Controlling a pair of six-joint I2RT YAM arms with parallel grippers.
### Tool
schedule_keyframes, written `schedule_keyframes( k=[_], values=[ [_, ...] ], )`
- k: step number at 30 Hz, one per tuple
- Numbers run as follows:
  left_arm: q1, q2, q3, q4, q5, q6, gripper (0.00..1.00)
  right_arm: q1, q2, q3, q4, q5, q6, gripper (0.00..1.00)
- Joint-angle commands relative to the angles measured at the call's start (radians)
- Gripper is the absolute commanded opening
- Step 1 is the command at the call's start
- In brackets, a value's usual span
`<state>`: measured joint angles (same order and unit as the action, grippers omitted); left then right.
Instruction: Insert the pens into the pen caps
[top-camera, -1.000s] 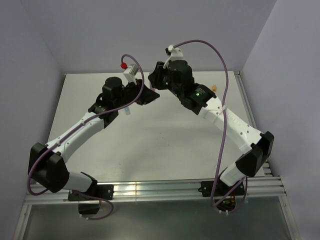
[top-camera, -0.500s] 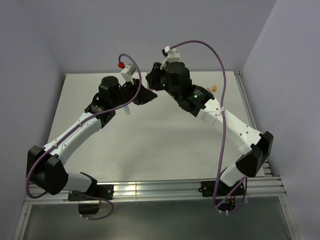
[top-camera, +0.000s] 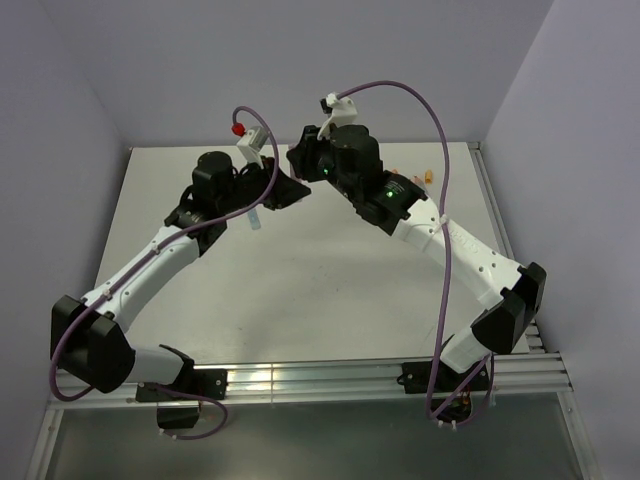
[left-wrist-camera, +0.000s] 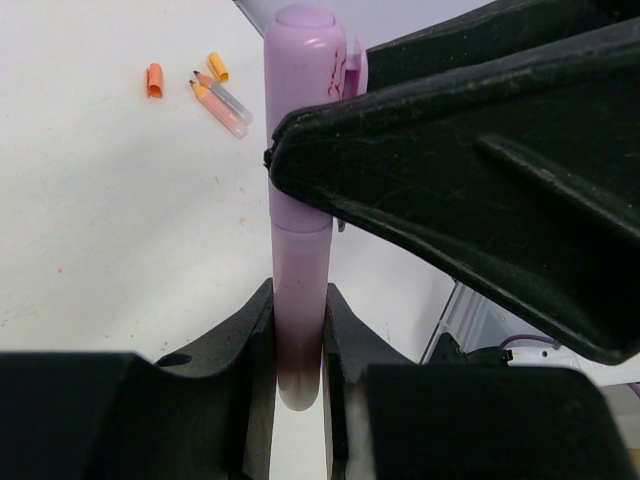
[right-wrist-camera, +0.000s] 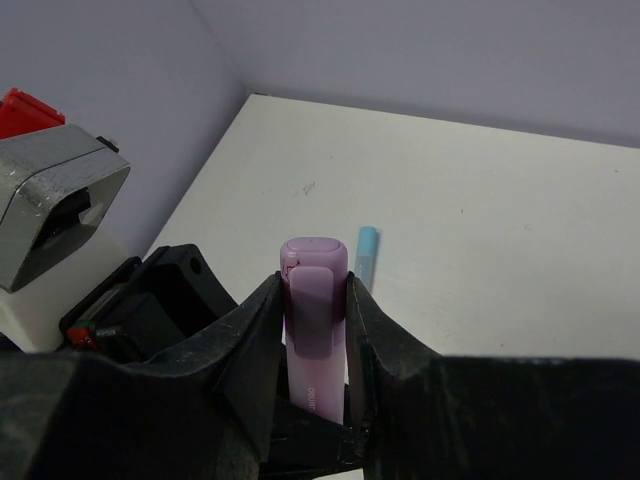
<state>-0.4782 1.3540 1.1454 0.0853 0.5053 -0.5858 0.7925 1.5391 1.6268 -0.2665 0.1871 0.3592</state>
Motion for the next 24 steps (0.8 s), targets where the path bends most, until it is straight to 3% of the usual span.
schedule_keyframes(
  k=[1, 24],
  values=[
    [0.089, -0.046, 0.125, 0.272, -0.235, 0.001, 0.0, 0.083, -0.034, -0.071, -0.307, -0.248, 0.03, 0.0],
    [0.095, -0.038, 0.192, 0.252, -0.269, 0.05, 0.0, 0.132, -0.053, -0.146, -0.32, -0.227, 0.038, 0.0]
  ],
)
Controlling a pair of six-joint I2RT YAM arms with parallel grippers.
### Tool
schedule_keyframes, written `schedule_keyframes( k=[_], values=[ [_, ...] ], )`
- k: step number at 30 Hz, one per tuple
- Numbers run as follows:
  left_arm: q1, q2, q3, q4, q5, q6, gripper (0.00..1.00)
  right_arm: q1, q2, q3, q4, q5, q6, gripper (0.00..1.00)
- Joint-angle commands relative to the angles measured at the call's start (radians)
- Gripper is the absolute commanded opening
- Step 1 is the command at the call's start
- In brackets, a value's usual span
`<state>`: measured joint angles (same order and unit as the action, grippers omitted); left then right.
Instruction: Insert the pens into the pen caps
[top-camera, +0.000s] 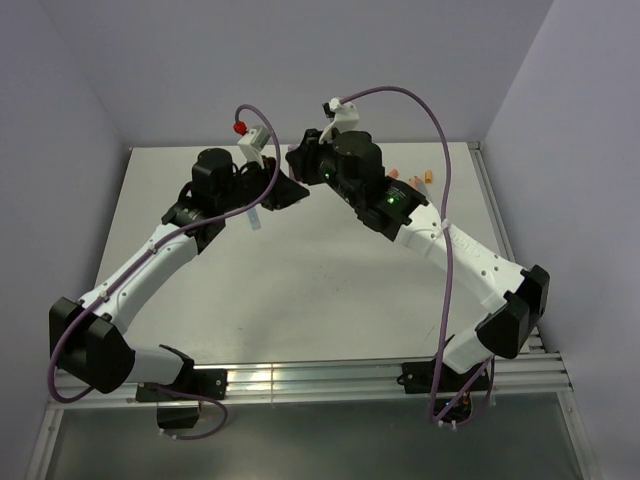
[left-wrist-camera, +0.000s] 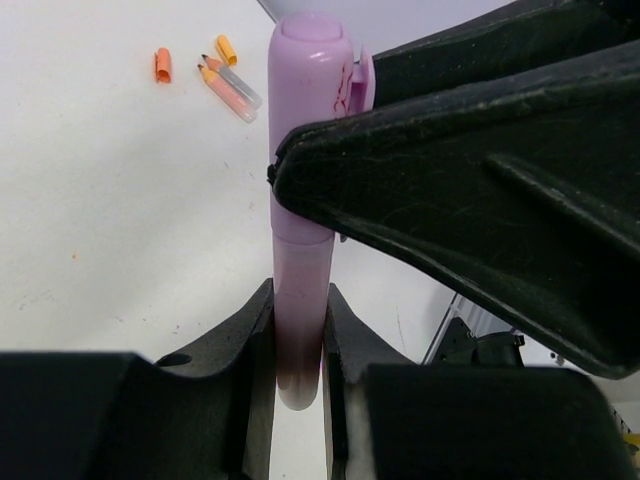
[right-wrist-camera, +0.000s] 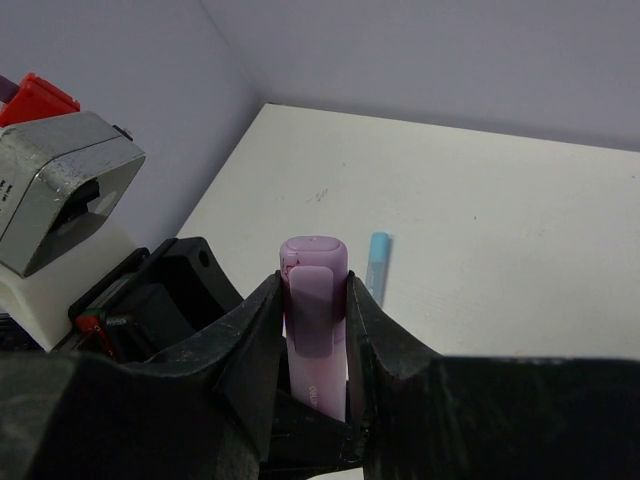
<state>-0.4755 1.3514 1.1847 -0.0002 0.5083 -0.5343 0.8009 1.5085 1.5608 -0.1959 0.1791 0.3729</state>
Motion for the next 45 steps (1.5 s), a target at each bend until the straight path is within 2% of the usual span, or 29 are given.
schedule_keyframes(
  k=[1, 23, 26, 32, 34, 35, 37, 41, 45],
  values=[
    [0.094, -0.034, 0.156, 0.336, -0.271, -0.003, 0.0, 0.126, -0.021, -0.082, -0.392, -0.216, 0.024, 0.0],
    [0.113, -0.029, 0.194, 0.344, -0.267, -0.003, 0.0, 0.147, -0.05, -0.182, -0.39, -0.181, 0.031, 0.0],
    [0.113, -0.029, 0.182, 0.348, -0.237, -0.009, 0.0, 0.147, -0.053, -0.171, -0.387, -0.133, 0.04, 0.0],
    [0.11, -0.054, 0.093, 0.362, -0.151, -0.023, 0.0, 0.129, -0.018, -0.025, -0.41, 0.032, 0.081, 0.0],
    [0.1, -0.066, 0.07, 0.335, -0.14, -0.015, 0.0, 0.11, 0.01, 0.056, -0.425, 0.06, 0.087, 0.16],
    [0.094, -0.069, 0.064, 0.324, -0.14, -0.004, 0.0, 0.107, 0.013, 0.092, -0.427, 0.109, 0.09, 0.34],
    [0.075, -0.075, 0.046, 0.292, -0.142, 0.0, 0.0, 0.101, 0.021, 0.119, -0.402, 0.132, 0.087, 0.49],
    [0.061, -0.077, -0.014, 0.275, -0.154, -0.025, 0.0, 0.069, 0.024, 0.215, -0.404, 0.158, 0.092, 0.64],
    [0.06, -0.054, -0.088, 0.275, -0.192, -0.072, 0.0, 0.012, -0.005, 0.252, -0.396, 0.145, 0.097, 0.68]
  ],
)
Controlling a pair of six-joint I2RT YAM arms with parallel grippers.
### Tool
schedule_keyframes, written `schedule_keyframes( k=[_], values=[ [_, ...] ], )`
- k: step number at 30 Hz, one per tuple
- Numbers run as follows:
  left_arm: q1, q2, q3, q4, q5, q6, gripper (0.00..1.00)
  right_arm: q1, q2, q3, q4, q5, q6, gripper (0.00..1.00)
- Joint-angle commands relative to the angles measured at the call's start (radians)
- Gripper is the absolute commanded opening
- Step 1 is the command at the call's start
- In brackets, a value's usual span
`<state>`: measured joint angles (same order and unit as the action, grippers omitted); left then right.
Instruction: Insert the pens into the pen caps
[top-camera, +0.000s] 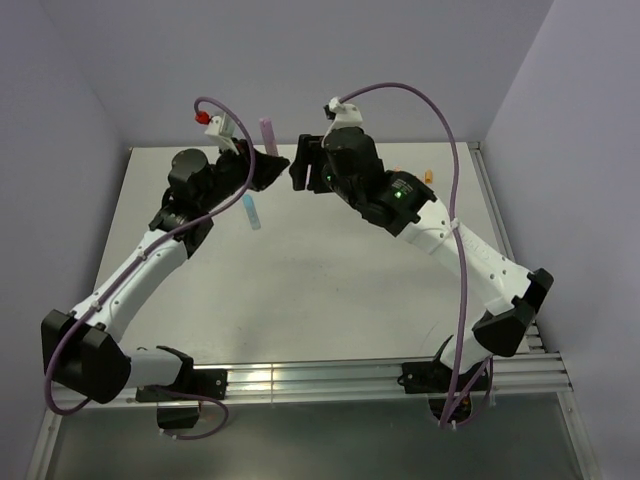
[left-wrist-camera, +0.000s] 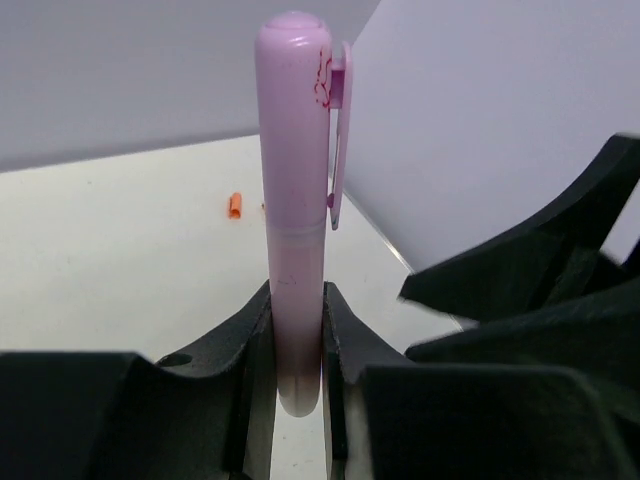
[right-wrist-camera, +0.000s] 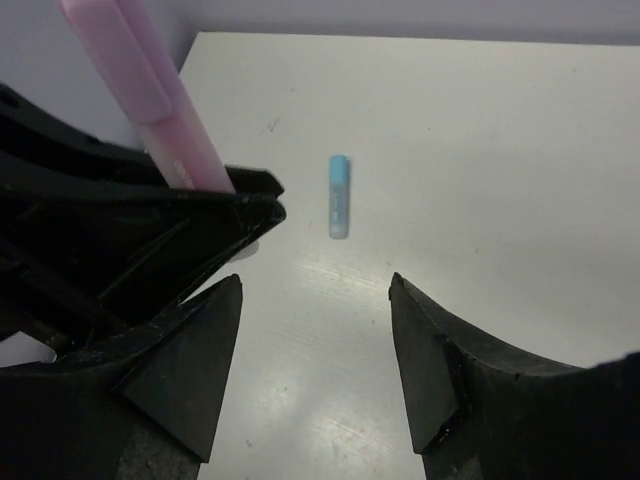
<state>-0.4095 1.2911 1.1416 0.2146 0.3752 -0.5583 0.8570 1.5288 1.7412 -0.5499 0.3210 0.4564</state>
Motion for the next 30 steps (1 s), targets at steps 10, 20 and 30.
schedule_keyframes(
  k=[10, 20, 30],
  values=[
    [0.02, 0.456, 0.217, -0.314, -0.142, -0.244, 0.0, -0.229, -0.196, -0.116, 0.036, -0.069, 0.027, 0.69],
    [0.038, 0.756, 0.443, -0.495, -0.131, -0.239, 0.15, -0.351, -0.252, -0.218, 0.061, -0.197, 0.031, 0.32],
    [0.069, 0.852, 0.491, -0.603, -0.156, -0.195, 0.32, -0.408, -0.242, -0.266, 0.107, -0.315, 0.038, 0.08]
  ],
)
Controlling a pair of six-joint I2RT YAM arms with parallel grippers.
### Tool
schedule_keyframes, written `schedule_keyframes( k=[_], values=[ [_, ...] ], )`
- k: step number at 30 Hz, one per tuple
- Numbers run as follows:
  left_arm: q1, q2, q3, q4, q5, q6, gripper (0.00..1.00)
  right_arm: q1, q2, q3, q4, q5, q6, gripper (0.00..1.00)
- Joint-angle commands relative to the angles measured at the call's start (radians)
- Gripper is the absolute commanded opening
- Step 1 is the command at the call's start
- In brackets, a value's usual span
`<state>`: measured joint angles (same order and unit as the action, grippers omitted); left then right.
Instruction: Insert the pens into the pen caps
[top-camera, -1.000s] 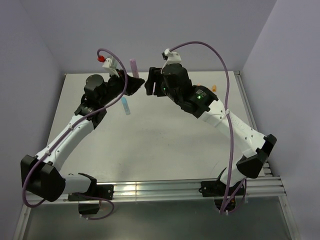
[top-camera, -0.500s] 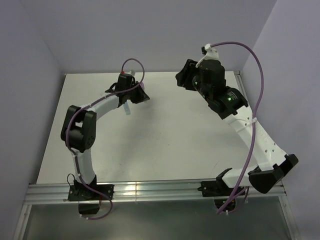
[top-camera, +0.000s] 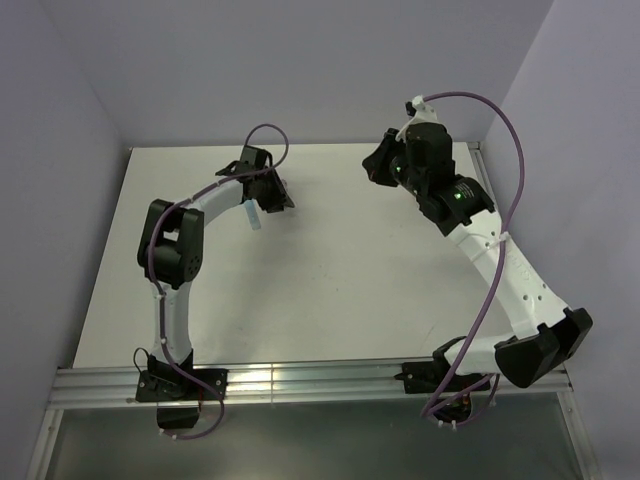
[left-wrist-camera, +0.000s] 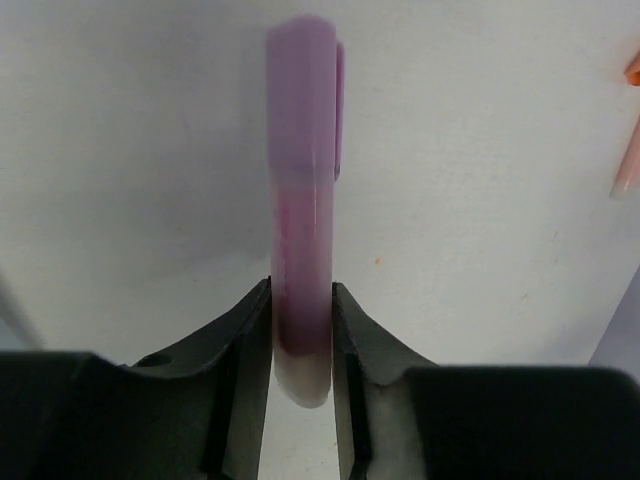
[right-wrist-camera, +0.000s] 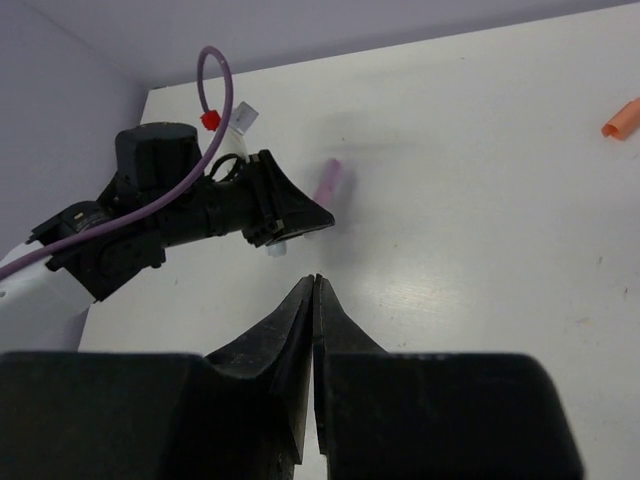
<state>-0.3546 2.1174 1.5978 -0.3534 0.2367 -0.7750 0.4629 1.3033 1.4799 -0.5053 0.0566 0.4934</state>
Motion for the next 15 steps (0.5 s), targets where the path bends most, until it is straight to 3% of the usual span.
schedule_keyframes(
  k=[1, 4, 6, 10, 15],
  values=[
    [0.019, 0.033, 0.039, -0.044, -0.02, 0.025, 0.34, -0.017, -0.015, -0.006, 0.065, -0.052, 0.002, 0.08],
    [0.026, 0.056, 0.051, -0.058, -0.03, 0.033, 0.37, -0.023, -0.007, -0.007, 0.065, -0.052, 0.001, 0.1],
    [0.029, 0.064, 0.05, -0.061, -0.033, 0.033, 0.38, -0.024, 0.001, -0.004, 0.06, -0.051, 0.001, 0.18],
    [0.035, 0.059, 0.041, -0.068, -0.036, 0.029, 0.39, -0.029, 0.019, 0.005, 0.047, -0.029, -0.001, 0.2],
    [0.037, 0.012, -0.005, -0.055, -0.025, 0.026, 0.44, -0.043, 0.051, 0.02, 0.034, -0.024, -0.007, 0.31]
  ],
)
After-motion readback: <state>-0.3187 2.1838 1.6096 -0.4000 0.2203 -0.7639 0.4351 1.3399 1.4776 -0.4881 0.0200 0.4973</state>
